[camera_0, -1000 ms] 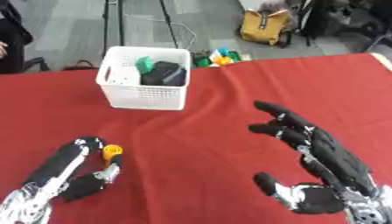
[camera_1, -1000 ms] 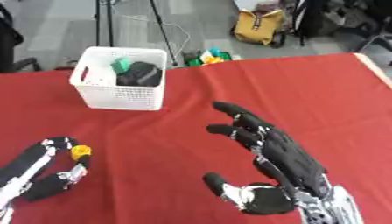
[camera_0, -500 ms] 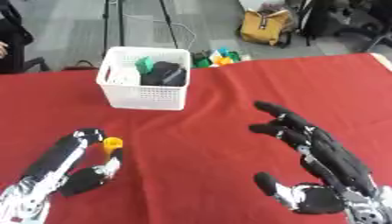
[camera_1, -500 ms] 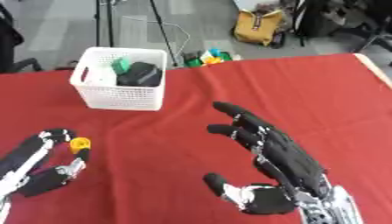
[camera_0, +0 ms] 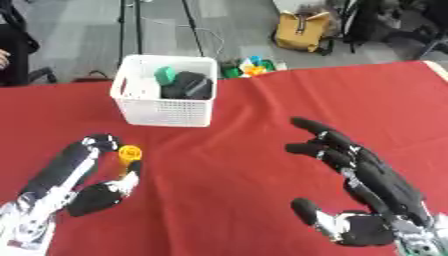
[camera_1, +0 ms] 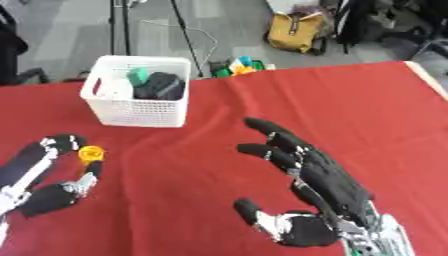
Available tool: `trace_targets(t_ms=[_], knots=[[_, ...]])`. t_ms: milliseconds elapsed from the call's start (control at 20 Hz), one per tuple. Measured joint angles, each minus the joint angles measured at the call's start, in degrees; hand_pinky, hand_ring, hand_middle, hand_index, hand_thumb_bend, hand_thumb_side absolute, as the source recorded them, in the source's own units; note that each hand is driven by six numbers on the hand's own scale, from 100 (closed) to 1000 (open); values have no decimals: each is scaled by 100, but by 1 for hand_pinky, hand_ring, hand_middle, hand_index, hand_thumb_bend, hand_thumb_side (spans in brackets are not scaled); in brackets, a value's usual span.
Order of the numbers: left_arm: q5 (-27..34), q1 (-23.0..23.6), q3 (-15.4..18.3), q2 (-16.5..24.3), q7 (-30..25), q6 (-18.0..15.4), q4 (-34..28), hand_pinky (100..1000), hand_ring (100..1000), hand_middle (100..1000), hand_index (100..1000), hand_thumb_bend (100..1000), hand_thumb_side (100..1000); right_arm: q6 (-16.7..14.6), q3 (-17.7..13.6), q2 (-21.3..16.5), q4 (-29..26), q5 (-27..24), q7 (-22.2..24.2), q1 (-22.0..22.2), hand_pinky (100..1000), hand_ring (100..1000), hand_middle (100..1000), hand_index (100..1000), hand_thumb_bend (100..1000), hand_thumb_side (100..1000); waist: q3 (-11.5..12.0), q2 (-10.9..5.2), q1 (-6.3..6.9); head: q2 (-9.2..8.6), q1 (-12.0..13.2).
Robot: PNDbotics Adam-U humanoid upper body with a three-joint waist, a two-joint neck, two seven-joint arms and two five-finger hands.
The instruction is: Pick up objects on the table and place them in the box.
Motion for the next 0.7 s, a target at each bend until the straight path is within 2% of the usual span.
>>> trace_targets(t_ms=[550, 600, 650, 700], knots=[[5, -556, 70, 218, 73, 210, -83, 901, 866, 644, 625, 100, 626, 3, -1, -3, 0, -67, 3, 48, 777, 1000, 1000, 887, 409, 1000, -27, -40, 41, 0, -1], [6, -626, 72, 243, 78, 226, -75, 901, 866, 644, 625, 100, 660, 3, -1, -3, 0, -72, 3, 48, 776, 1000, 1000, 887, 411, 1000, -34, -46, 50, 0, -1], [7, -702, 73, 262, 86, 239, -72, 901, 865, 644, 624, 100, 621, 4, -1, -3, 0, -73, 3, 49, 777, 1000, 1000, 887, 409, 1000, -43, -56, 59, 0, -1], [9, -778, 74, 287, 97, 254, -61, 901, 865, 644, 624, 100, 621, 4, -1, -3, 0, -74, 3, 50, 777, 1000, 1000, 887, 409, 1000, -53, -68, 68, 0, -1]])
